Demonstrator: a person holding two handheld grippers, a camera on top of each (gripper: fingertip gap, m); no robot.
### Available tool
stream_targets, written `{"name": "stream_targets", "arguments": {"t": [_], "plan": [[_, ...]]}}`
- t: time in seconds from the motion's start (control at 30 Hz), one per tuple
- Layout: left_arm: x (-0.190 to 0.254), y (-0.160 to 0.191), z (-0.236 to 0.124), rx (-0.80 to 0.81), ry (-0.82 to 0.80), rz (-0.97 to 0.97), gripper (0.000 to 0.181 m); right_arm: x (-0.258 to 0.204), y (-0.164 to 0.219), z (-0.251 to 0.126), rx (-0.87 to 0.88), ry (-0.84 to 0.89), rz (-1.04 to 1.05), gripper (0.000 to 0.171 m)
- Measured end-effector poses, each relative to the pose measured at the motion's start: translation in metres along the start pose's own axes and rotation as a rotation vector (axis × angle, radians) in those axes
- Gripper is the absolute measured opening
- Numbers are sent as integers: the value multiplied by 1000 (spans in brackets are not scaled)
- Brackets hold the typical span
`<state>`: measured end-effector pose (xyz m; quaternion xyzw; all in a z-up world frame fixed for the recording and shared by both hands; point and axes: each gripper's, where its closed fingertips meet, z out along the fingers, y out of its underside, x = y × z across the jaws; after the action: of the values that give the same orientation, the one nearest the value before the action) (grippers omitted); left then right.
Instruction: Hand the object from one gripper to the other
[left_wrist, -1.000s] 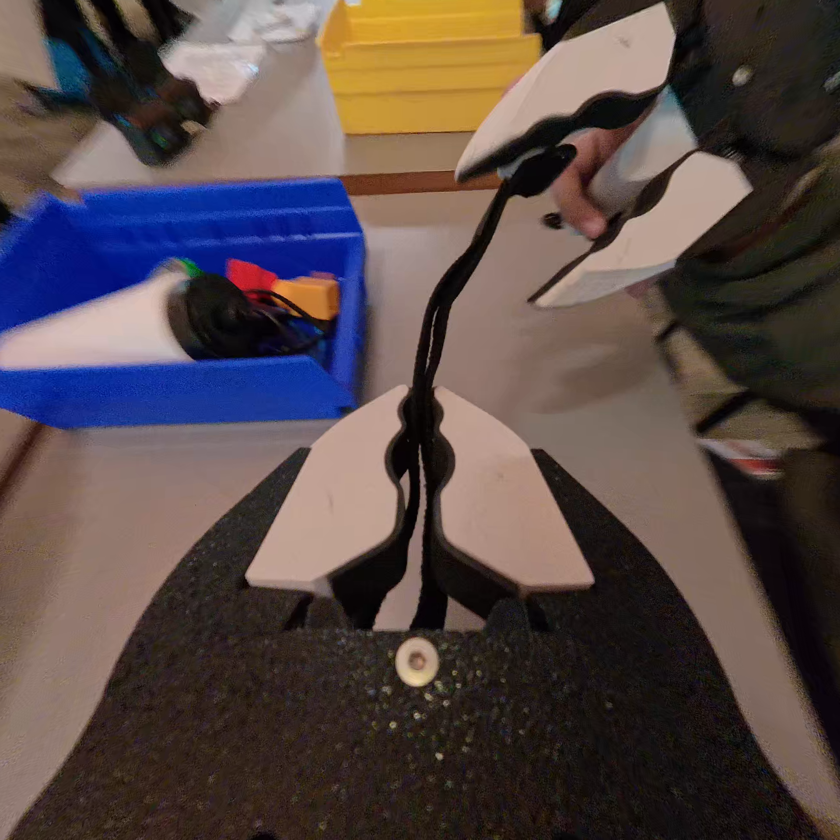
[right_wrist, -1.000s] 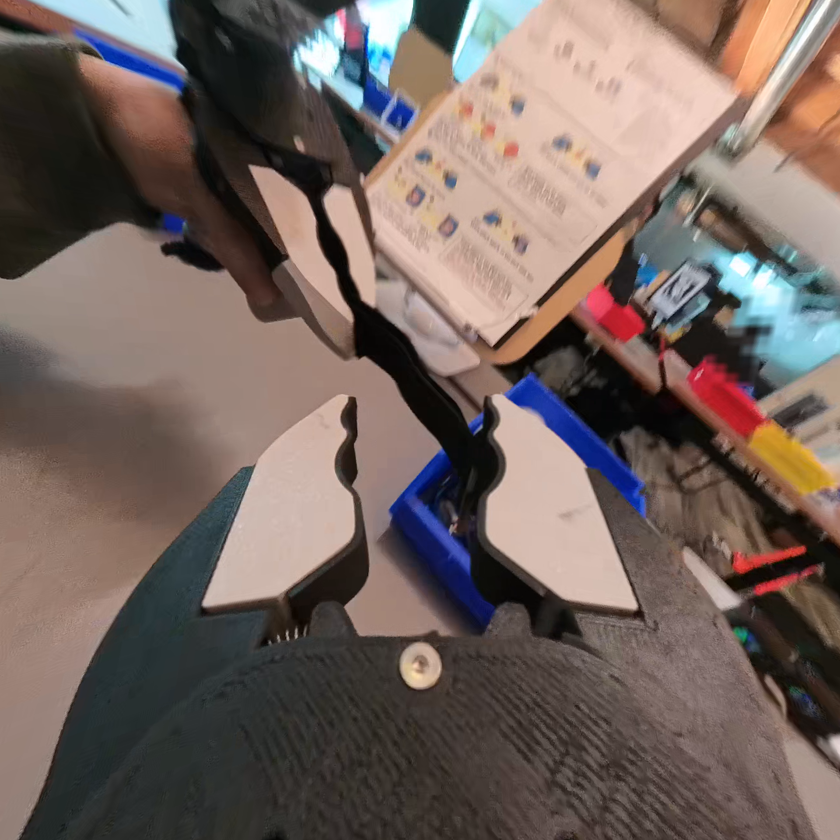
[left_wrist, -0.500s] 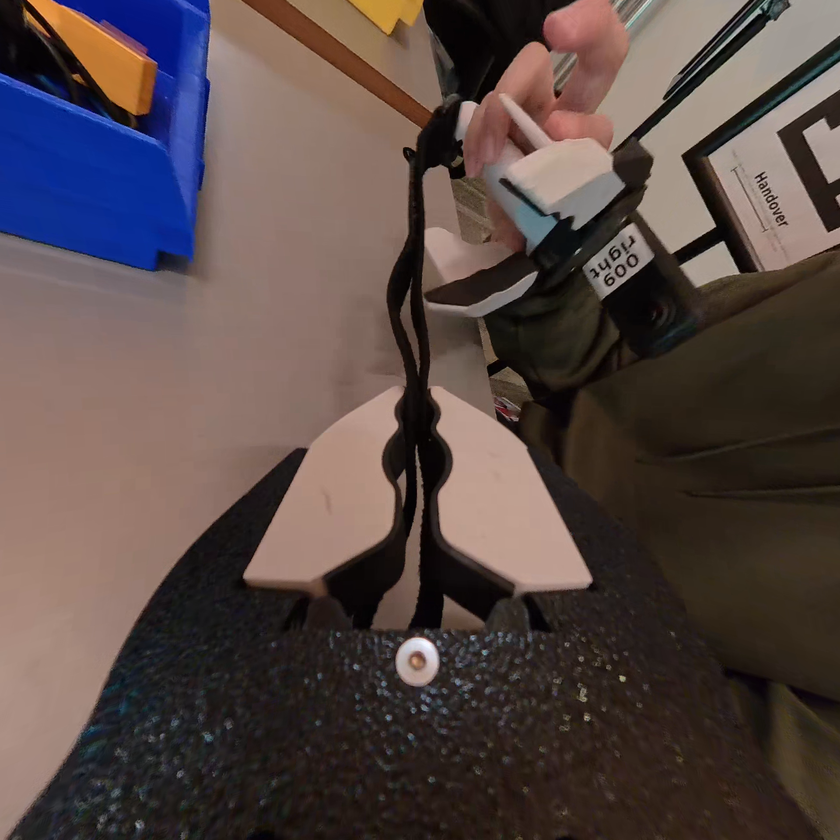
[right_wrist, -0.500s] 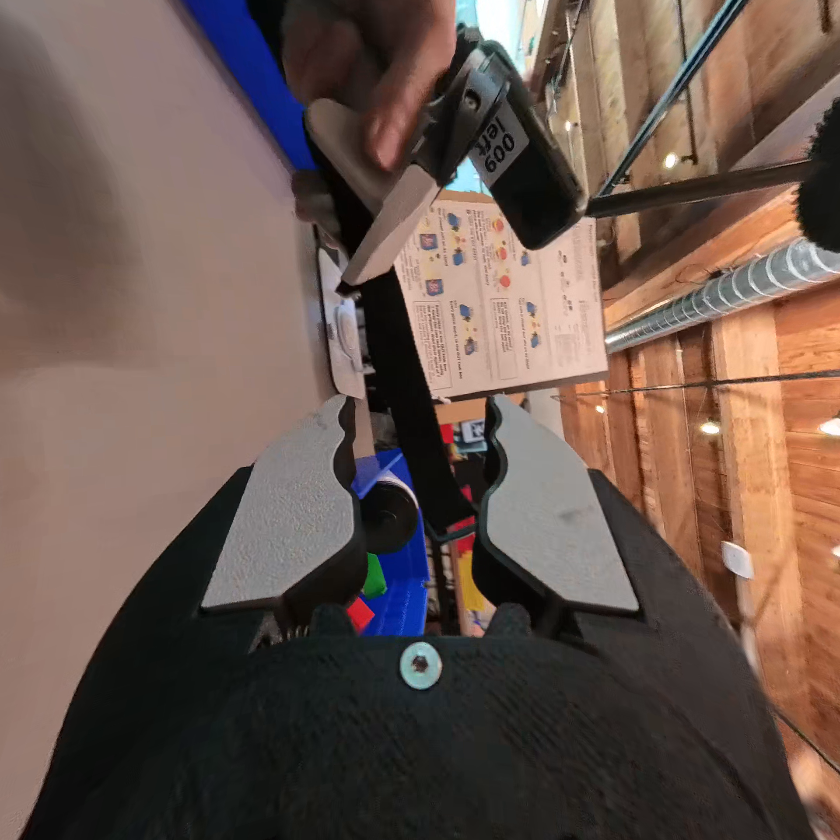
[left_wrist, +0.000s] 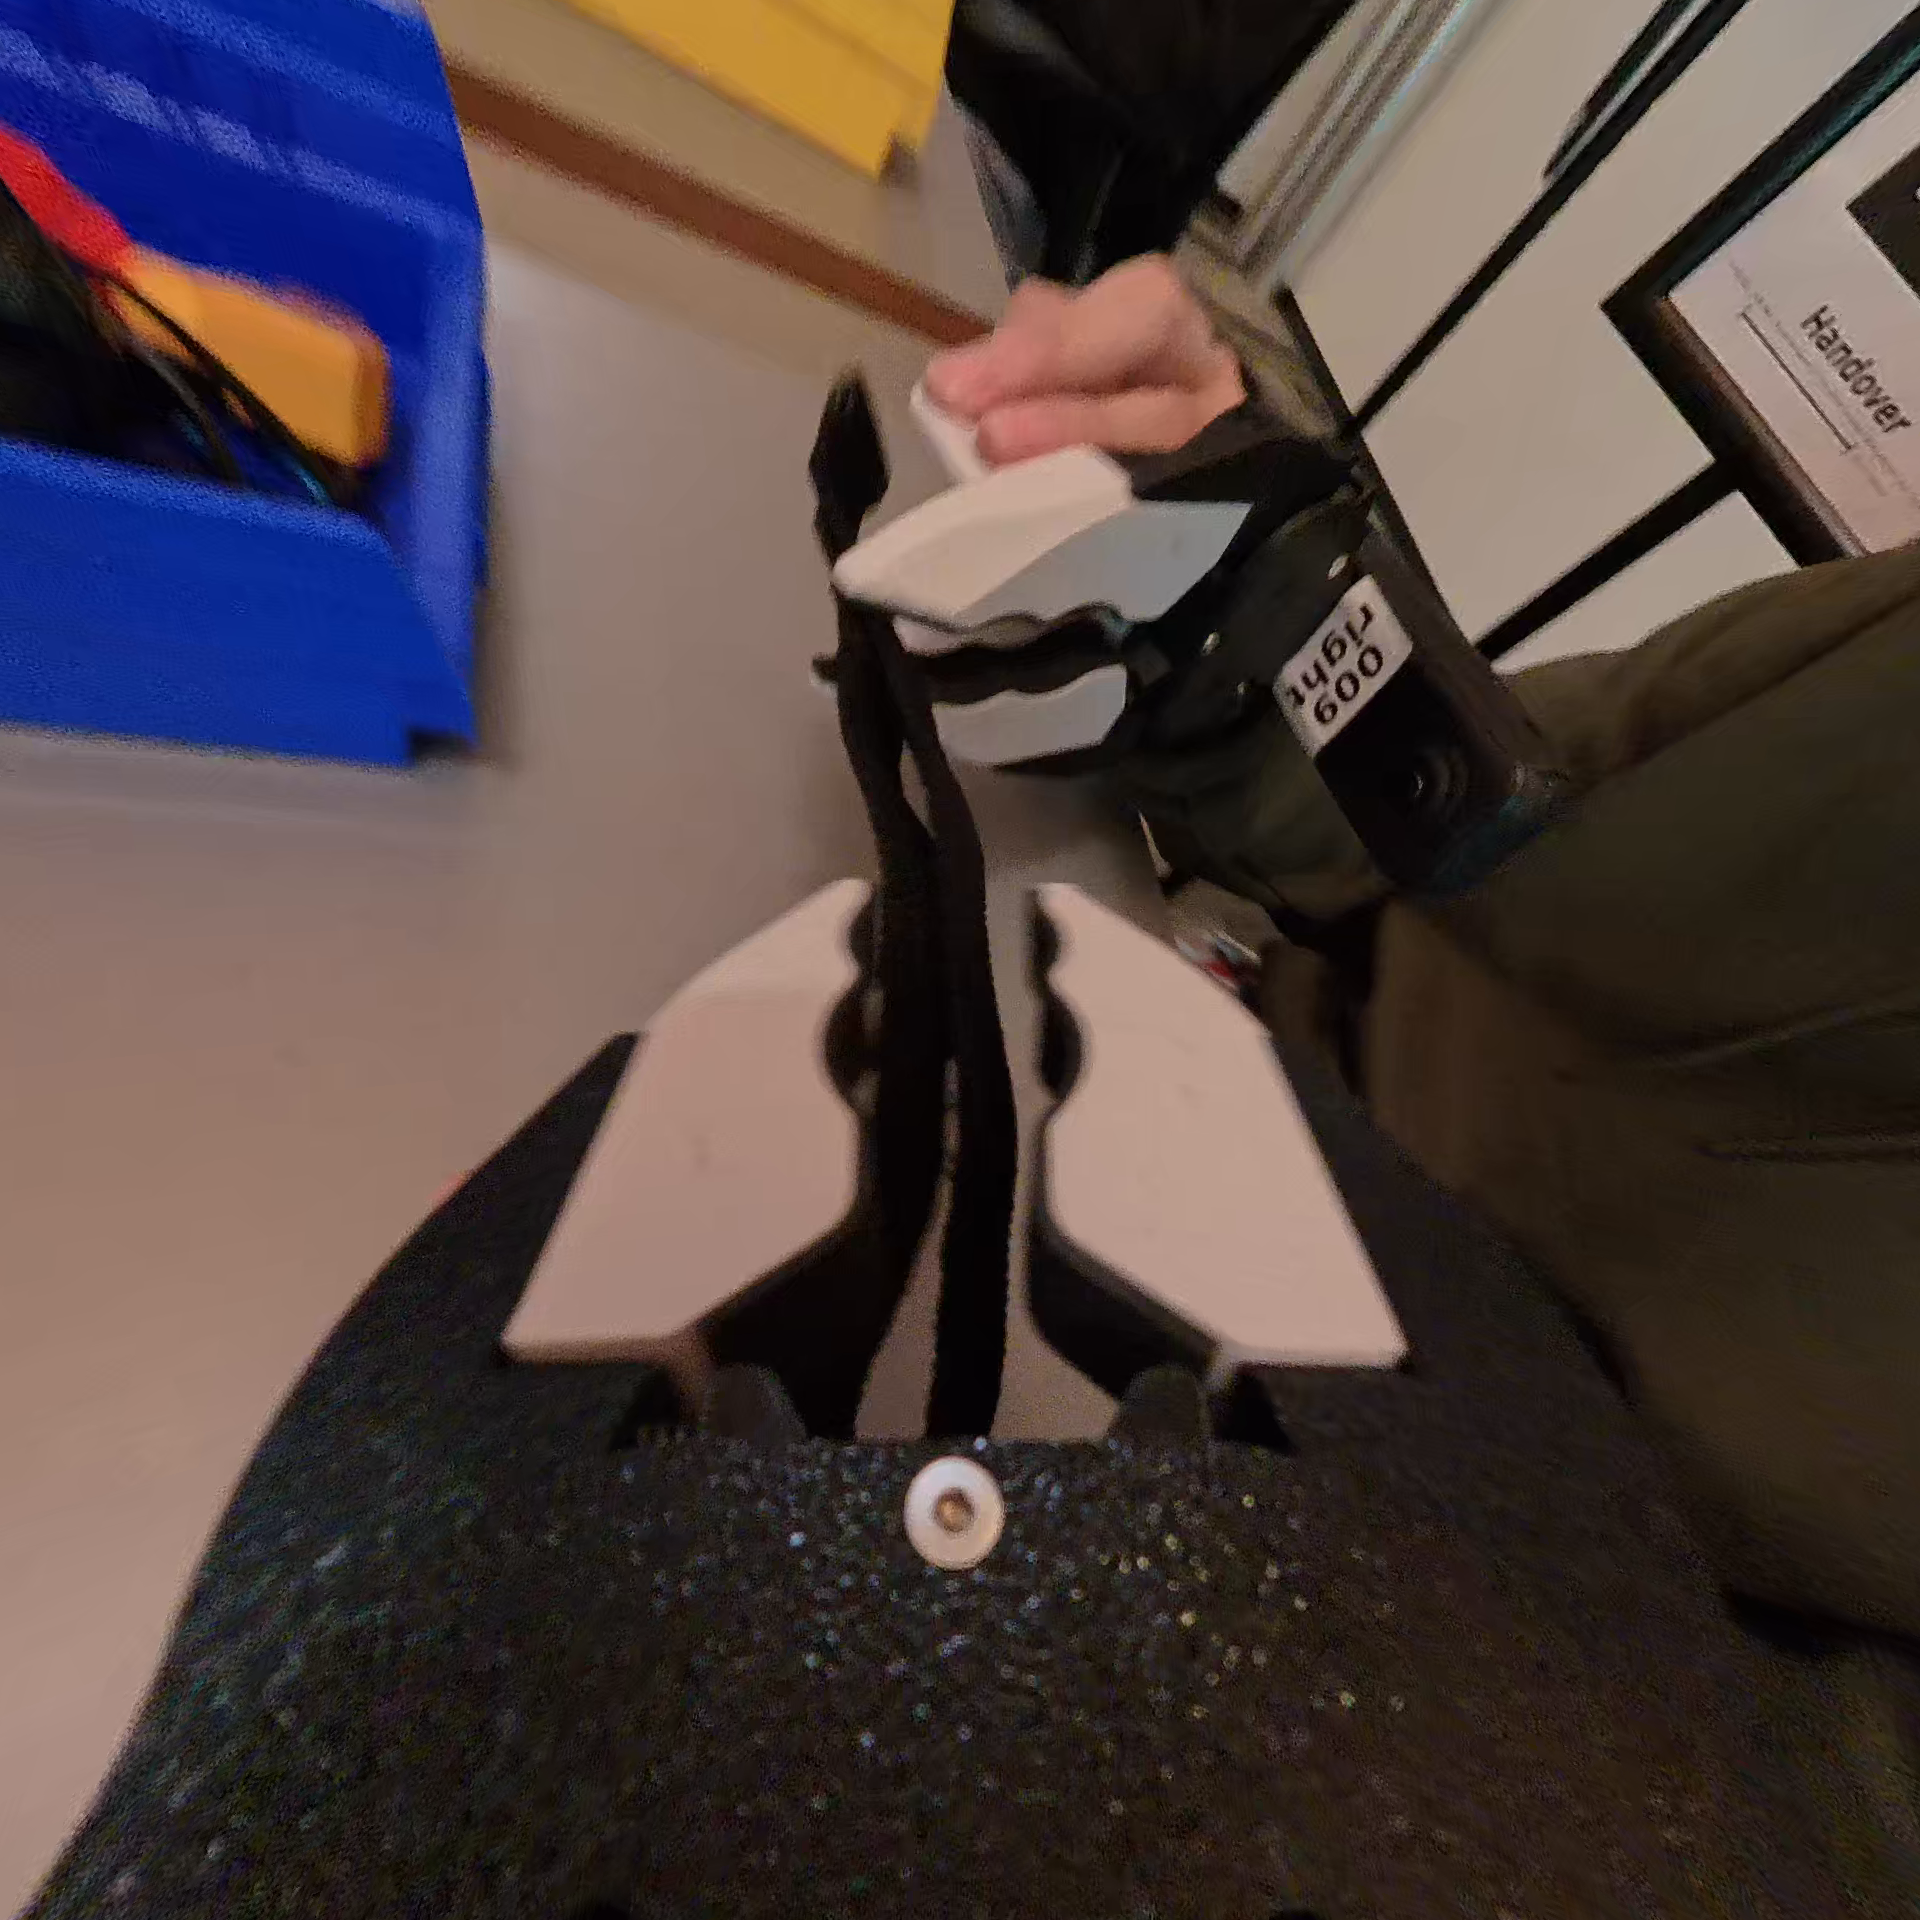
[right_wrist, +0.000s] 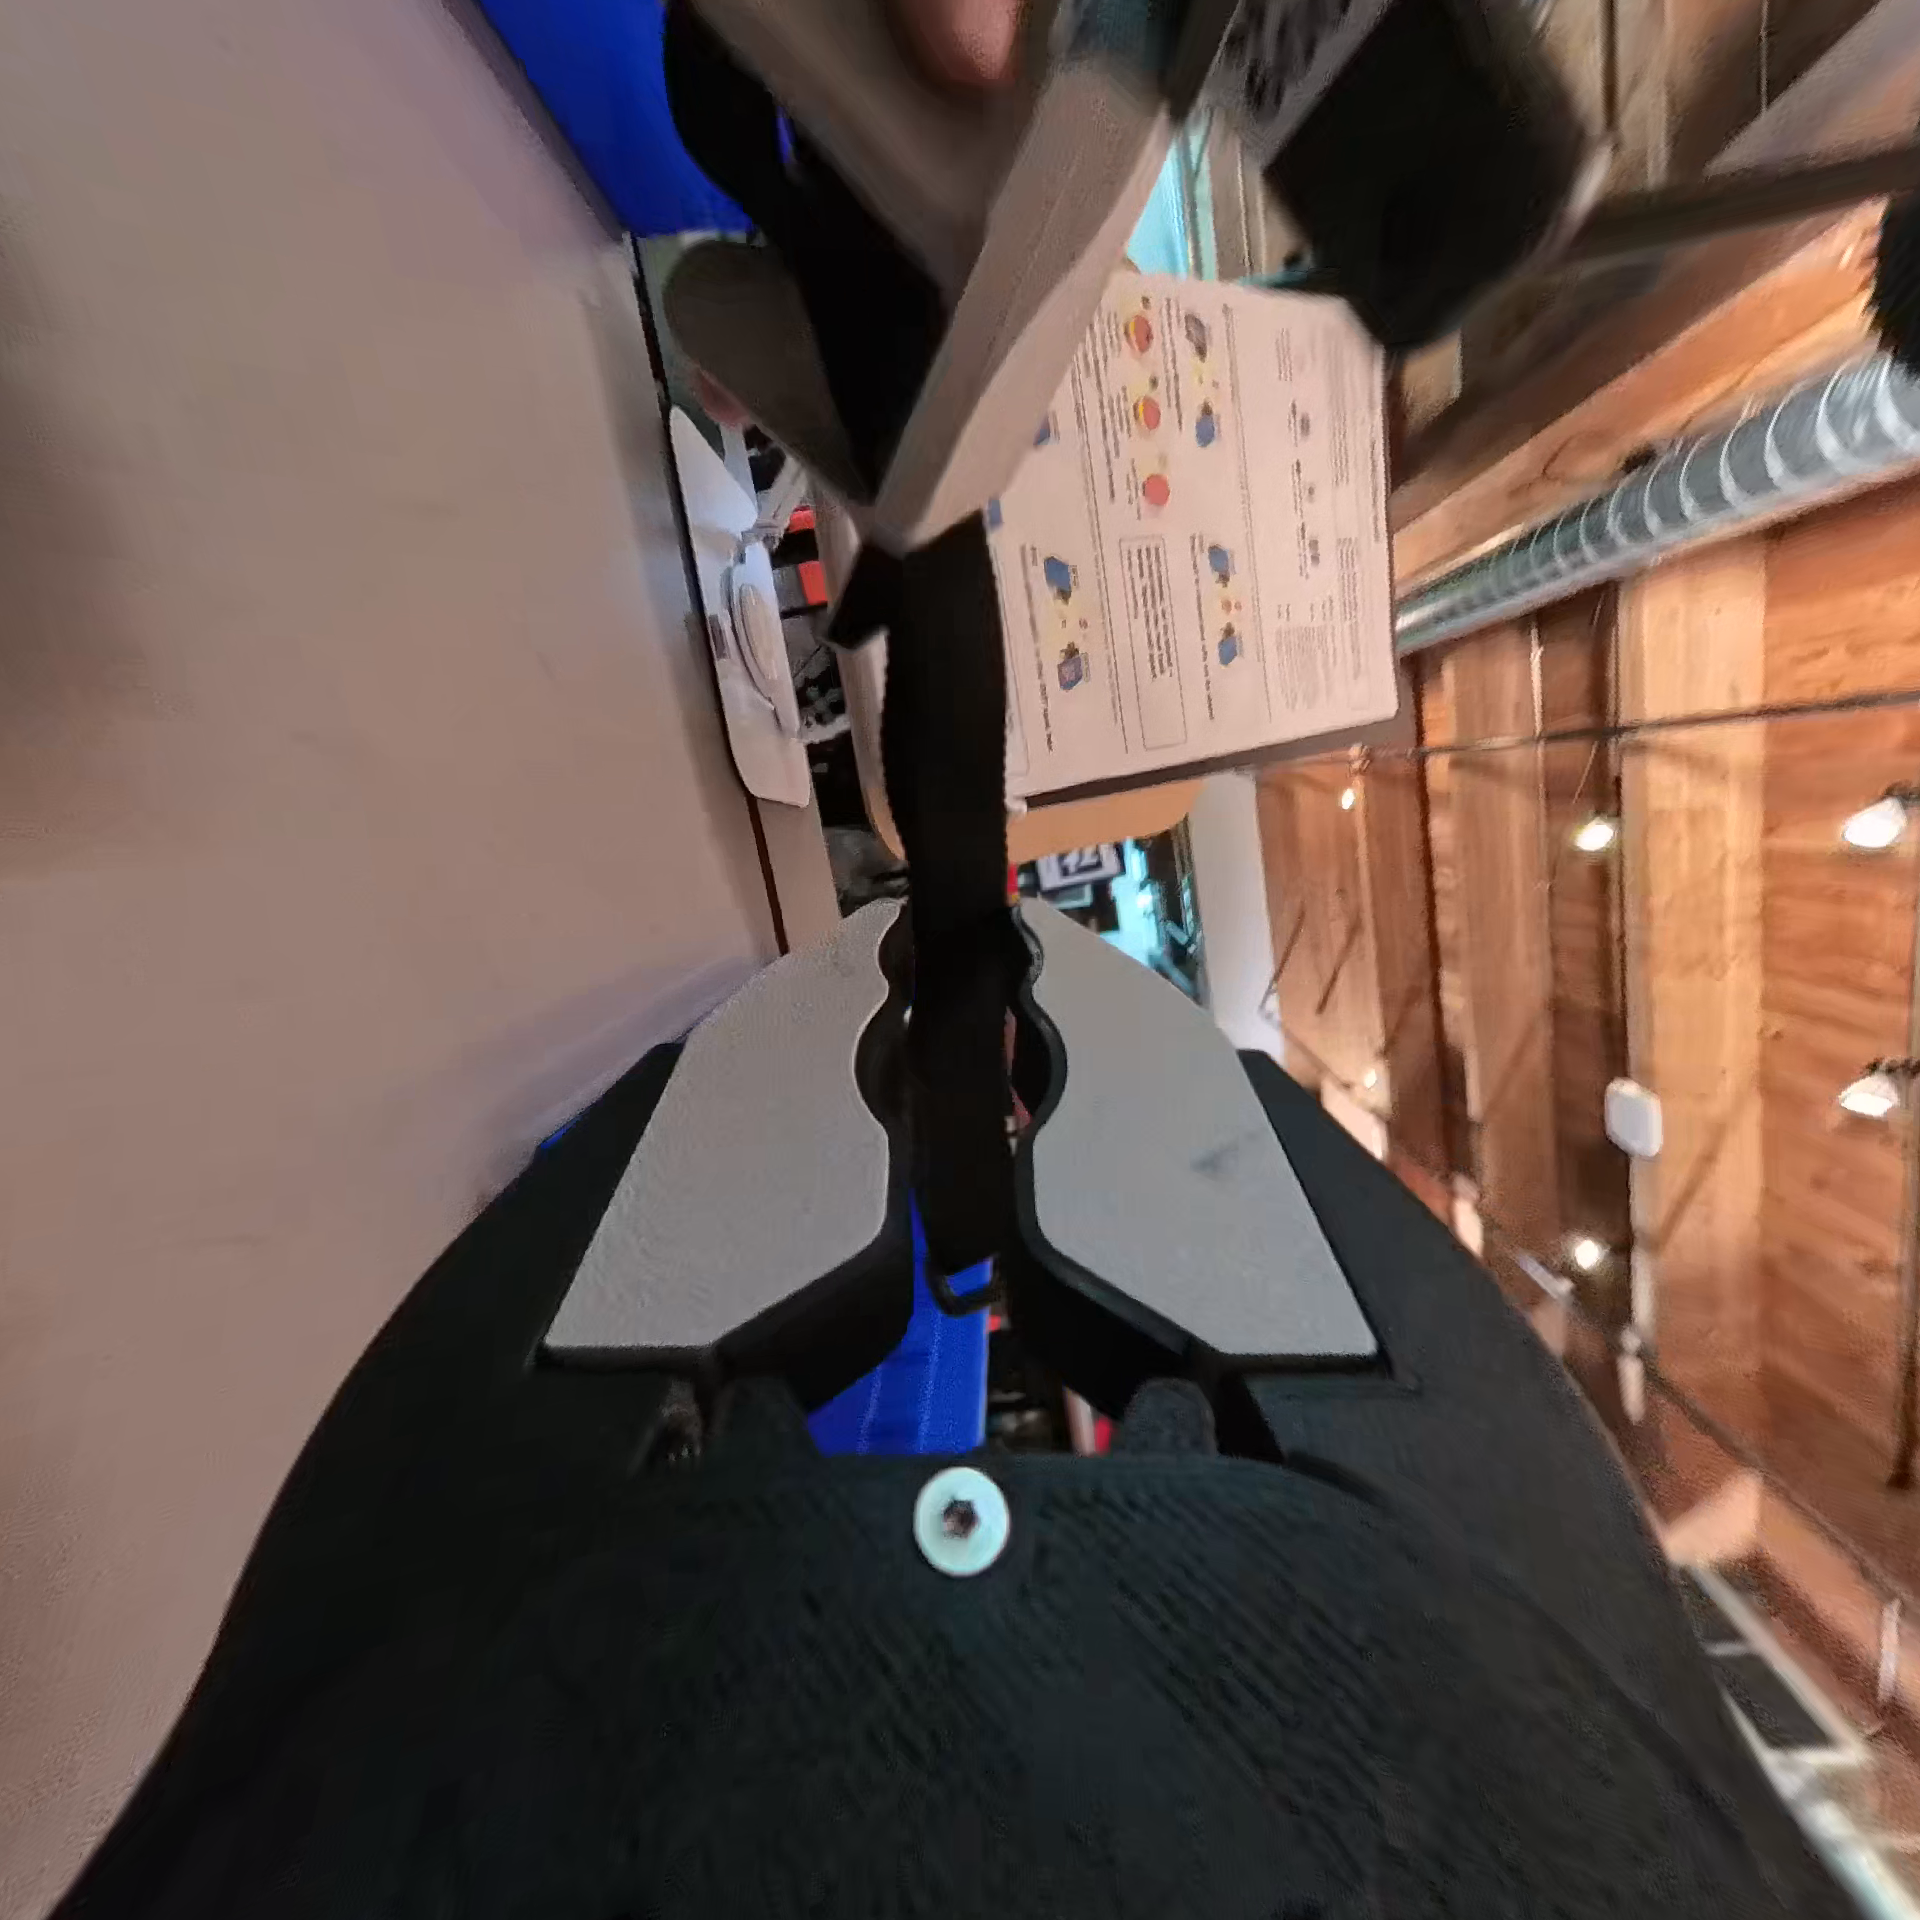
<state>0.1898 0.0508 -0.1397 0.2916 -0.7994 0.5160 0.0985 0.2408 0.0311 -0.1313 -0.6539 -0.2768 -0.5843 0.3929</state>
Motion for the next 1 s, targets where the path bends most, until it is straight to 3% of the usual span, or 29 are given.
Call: {"name": "stream_targets", "arguments": {"t": [0.03,0.07,0.27,0.37,0.47,0.7,0.83,1.0], "plan": [[0,-10,-3,55,-32,48,52,2,6,0,-21,2,42,15],[2,-21,-9,113,-61,111,64,6,9,-1,-24,15,84,15],[54,-72,-58,530,-57,466,75,31,18,-7,78,25,655,6],[44,-61,-63,483,-135,532,75,42,17,-12,196,-32,1019,5],[19,-46,-53,371,-231,558,71,38,15,-13,239,-133,1179,4],[9,-40,-26,323,-225,652,67,49,2,-18,417,-311,1691,4],[18,-56,-29,452,-197,678,62,35,-12,-18,439,-476,1729,5],[27,-60,-24,484,-154,675,60,32,-37,-25,560,-634,1752,5]]}}
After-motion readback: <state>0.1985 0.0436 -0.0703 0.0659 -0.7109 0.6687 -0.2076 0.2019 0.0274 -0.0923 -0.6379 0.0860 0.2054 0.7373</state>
